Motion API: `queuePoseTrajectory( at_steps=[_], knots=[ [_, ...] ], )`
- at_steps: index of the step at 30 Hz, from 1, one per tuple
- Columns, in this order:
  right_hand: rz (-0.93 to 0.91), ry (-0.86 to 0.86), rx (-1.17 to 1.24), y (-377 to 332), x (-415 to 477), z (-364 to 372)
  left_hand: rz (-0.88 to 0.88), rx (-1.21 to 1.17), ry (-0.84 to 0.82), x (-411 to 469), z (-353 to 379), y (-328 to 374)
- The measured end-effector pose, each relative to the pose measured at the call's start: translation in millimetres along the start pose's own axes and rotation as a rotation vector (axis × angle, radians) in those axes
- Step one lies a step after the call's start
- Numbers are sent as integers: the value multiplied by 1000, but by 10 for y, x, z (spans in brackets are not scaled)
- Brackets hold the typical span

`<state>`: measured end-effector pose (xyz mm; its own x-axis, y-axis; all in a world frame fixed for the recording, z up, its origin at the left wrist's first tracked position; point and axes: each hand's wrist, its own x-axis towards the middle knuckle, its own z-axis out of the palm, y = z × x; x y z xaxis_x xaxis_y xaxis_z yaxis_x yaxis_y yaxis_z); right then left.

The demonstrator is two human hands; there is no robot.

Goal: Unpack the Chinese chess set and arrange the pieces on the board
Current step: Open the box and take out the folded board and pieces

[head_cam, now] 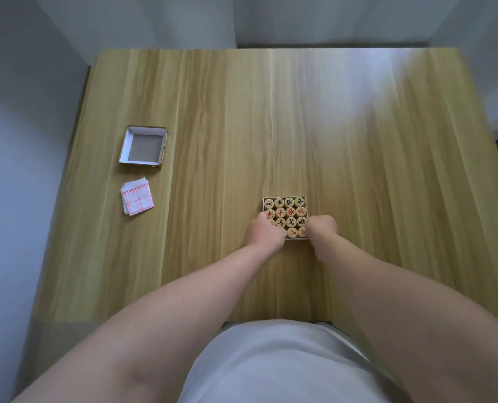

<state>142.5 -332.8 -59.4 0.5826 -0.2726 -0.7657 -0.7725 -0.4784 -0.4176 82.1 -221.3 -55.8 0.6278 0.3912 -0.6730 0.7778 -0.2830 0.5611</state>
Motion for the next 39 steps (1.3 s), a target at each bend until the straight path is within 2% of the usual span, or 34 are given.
queuePoseTrajectory(
  at_steps=[4, 8, 12, 17, 22, 26, 29, 33, 39],
  knots=[
    [88, -80, 248, -44, 91, -188, 52, 0, -45, 117, -28, 167],
    [53, -197, 406, -155, 77, -321, 46, 39, 7, 268, -13, 374],
    [-5, -339, 447, -255, 50, -301, 5, -73, 39, 298, -44, 689],
    [-81, -551, 395, -368, -19, -135, -109, -279, -9, 410, -145, 842],
    [-321, -558, 94, -329, 22, 65, -216, -544, -62, 612, -407, 613],
    [-674, -420, -414, -240, 75, 188, -287, -755, -205, 786, -601, 365],
    [-822, -338, -703, -199, 89, 228, -323, -828, -251, 862, -648, 254],
    [-889, -269, -878, -178, 103, 266, -358, -831, -229, 932, -653, 206],
    [-992, -148, -909, -170, 127, 393, -324, -699, -53, 1026, -644, 150]
  ],
)
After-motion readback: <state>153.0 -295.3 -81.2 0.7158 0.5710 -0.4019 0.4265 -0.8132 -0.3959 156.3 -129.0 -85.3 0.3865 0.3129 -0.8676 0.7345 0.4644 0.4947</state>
